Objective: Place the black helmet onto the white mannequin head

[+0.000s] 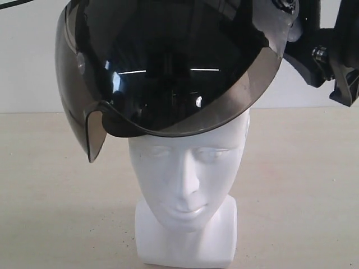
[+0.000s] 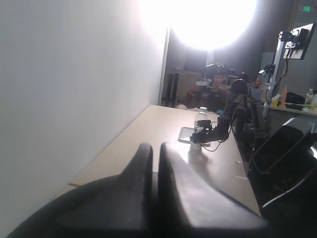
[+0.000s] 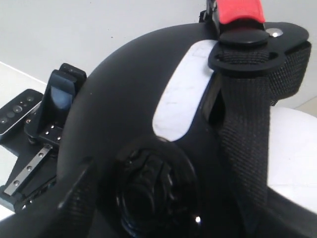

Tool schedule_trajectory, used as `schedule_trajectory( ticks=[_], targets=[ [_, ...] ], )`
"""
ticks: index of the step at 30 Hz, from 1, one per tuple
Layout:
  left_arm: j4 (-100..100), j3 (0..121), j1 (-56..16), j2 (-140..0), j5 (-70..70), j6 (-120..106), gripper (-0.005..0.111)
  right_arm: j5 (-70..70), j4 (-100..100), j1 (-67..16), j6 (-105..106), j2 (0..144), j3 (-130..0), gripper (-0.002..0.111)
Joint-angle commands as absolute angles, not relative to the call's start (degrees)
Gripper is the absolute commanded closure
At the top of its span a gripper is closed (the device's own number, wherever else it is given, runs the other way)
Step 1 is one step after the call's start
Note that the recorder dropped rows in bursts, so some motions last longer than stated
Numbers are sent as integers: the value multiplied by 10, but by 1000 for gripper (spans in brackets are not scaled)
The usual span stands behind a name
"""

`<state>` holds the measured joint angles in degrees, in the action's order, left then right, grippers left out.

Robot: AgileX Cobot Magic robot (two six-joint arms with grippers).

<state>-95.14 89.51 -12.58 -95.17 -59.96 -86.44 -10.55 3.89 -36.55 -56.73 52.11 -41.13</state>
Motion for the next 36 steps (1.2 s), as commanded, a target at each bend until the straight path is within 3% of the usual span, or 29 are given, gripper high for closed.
schedule_trajectory(
  ticks=[1, 28, 36],
  targets=[
    [-782, 863, -165, -992, -700, -853, 102, -115, -48, -349, -439, 509, -427, 108],
    [-803, 809, -167, -993, -700, -881, 102, -79, -56, -349, -401, 509, -427, 108],
    [-809, 793, -167, -993, -700, -890, 102, -95, -56, -349, -267, 472, -427, 108]
  ],
)
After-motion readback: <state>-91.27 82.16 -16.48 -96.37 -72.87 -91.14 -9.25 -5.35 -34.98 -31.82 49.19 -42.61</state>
